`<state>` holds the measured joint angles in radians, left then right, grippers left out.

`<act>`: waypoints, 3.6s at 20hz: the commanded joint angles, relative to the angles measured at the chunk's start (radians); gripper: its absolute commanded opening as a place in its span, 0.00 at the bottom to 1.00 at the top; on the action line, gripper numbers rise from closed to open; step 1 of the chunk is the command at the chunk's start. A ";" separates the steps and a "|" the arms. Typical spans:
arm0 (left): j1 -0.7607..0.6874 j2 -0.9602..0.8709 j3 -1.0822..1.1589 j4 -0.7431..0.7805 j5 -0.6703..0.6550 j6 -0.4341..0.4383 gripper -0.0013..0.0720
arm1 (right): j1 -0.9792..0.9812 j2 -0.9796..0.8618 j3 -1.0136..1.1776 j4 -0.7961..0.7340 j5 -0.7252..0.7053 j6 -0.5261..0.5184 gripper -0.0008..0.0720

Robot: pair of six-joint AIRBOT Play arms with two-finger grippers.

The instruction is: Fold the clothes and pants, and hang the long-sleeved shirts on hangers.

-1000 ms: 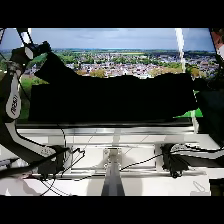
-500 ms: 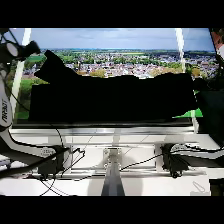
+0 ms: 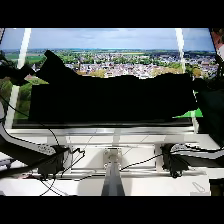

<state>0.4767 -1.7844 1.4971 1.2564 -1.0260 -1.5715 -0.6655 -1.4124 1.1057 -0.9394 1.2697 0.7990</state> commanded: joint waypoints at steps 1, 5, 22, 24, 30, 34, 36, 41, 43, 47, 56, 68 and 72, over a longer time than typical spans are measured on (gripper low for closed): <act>-0.002 -0.057 0.000 -0.115 0.112 0.018 0.95 | 0.000 0.001 0.000 0.000 0.002 0.000 0.03; -0.061 -0.072 0.000 -0.117 0.279 0.070 0.58 | 0.000 0.001 0.000 0.001 0.002 0.000 0.03; -0.108 0.304 0.014 -0.150 0.424 0.301 0.03 | -0.001 0.000 0.000 0.053 -0.222 0.164 0.87; -0.108 0.340 0.014 -0.150 0.425 0.301 0.03 | -0.001 -0.008 0.014 -0.043 -0.254 0.235 0.87; -0.207 0.391 0.158 -0.150 0.531 0.248 0.02 | 0.001 -0.109 0.180 -0.108 -0.139 0.284 0.85; -0.264 0.400 0.322 -0.082 0.532 0.201 0.02 | 0.001 -0.111 0.192 -0.104 -0.074 0.231 0.82; -0.262 0.417 0.322 -0.076 0.503 0.154 0.02 | 0.002 -0.123 0.192 -0.014 0.032 0.149 0.77; -0.267 0.395 0.320 -0.075 0.337 0.154 0.02 | 0.034 -0.180 0.192 0.204 0.063 -0.039 0.81; -0.267 0.378 0.320 -0.075 0.283 0.155 0.02 | 0.074 -0.197 0.192 0.199 -0.046 -0.027 0.81; -0.266 0.333 0.319 -0.021 0.230 0.154 0.02 | 0.185 -0.257 0.193 0.148 -0.148 0.026 0.81; -0.221 0.227 0.317 0.258 -0.062 0.097 0.02 | 0.284 -0.270 0.289 0.101 -0.320 0.044 0.03; -0.121 0.184 -0.136 0.037 0.143 -0.021 0.78 | 0.272 -0.176 0.286 0.018 -0.341 0.045 0.03; -0.102 0.098 -0.140 -0.005 0.259 -0.156 0.78 | 0.272 -0.177 0.281 0.016 -0.338 0.044 0.03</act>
<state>0.3630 -1.6390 1.3872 1.3087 -0.8749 -1.6398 -0.3943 -1.5909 1.3937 -0.9188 0.9298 0.8436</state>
